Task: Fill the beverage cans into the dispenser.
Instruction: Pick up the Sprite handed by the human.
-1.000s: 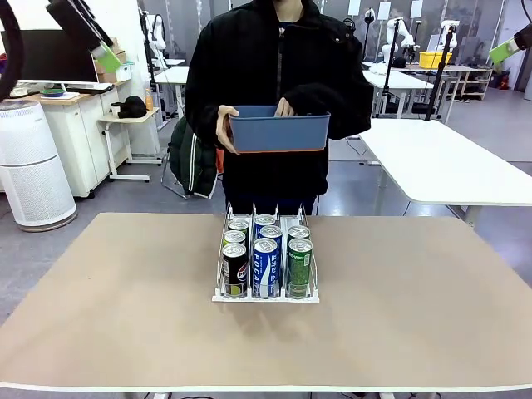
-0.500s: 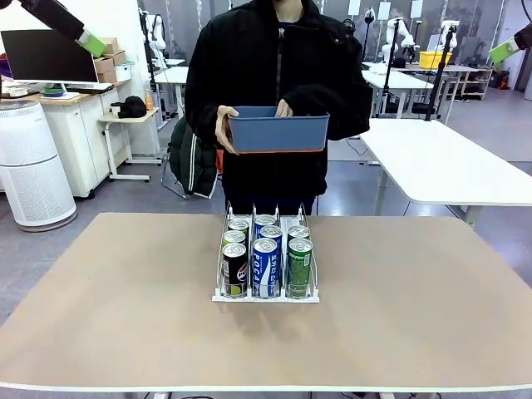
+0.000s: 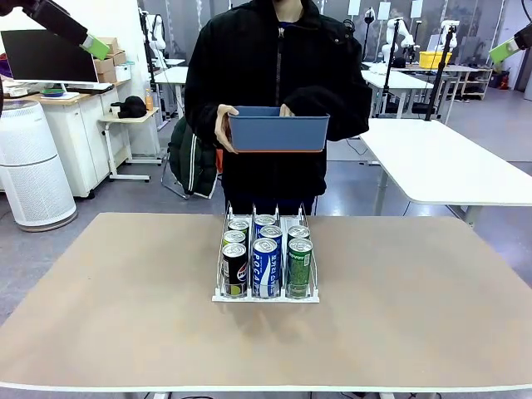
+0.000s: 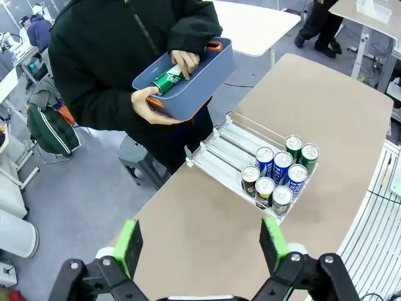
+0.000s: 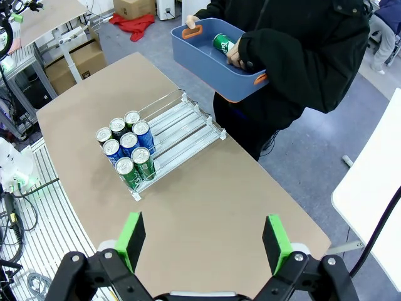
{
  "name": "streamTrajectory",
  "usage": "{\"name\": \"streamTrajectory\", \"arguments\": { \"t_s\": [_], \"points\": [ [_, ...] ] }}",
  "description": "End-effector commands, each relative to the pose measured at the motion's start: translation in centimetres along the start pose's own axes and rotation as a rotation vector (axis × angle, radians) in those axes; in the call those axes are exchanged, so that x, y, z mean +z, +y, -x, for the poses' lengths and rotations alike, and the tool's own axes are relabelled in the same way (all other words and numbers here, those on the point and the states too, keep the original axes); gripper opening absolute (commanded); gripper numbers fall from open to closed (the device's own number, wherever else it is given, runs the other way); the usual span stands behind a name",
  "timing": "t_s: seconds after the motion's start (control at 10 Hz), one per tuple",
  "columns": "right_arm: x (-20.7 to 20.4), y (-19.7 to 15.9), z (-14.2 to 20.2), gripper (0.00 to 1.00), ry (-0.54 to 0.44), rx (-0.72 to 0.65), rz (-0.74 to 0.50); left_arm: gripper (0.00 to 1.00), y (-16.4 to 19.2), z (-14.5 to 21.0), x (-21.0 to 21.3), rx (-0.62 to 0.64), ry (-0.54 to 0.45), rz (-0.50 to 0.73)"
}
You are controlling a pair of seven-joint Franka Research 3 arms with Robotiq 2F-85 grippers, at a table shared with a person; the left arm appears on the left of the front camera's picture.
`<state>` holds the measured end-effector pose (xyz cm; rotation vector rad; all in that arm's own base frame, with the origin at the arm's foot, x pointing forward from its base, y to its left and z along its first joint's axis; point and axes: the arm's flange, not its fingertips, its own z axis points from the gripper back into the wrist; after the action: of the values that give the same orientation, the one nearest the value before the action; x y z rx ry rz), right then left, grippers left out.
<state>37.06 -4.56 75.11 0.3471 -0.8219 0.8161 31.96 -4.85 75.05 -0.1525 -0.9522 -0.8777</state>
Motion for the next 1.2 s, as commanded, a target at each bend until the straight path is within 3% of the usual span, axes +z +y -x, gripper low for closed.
{"name": "streamTrajectory", "arguments": {
  "t_s": [0.0, 1.1],
  "points": [
    [-0.06, 0.12, -0.1, 1.0, -0.005, -0.005, -0.015, 1.0, 0.29, 0.16, -0.14, 0.01, 0.004, -0.002],
    [-0.06, 0.12, -0.1, 1.0, -0.005, -0.005, -0.015, 1.0, 0.29, 0.16, -0.14, 0.01, 0.004, -0.002]
  ]
}}
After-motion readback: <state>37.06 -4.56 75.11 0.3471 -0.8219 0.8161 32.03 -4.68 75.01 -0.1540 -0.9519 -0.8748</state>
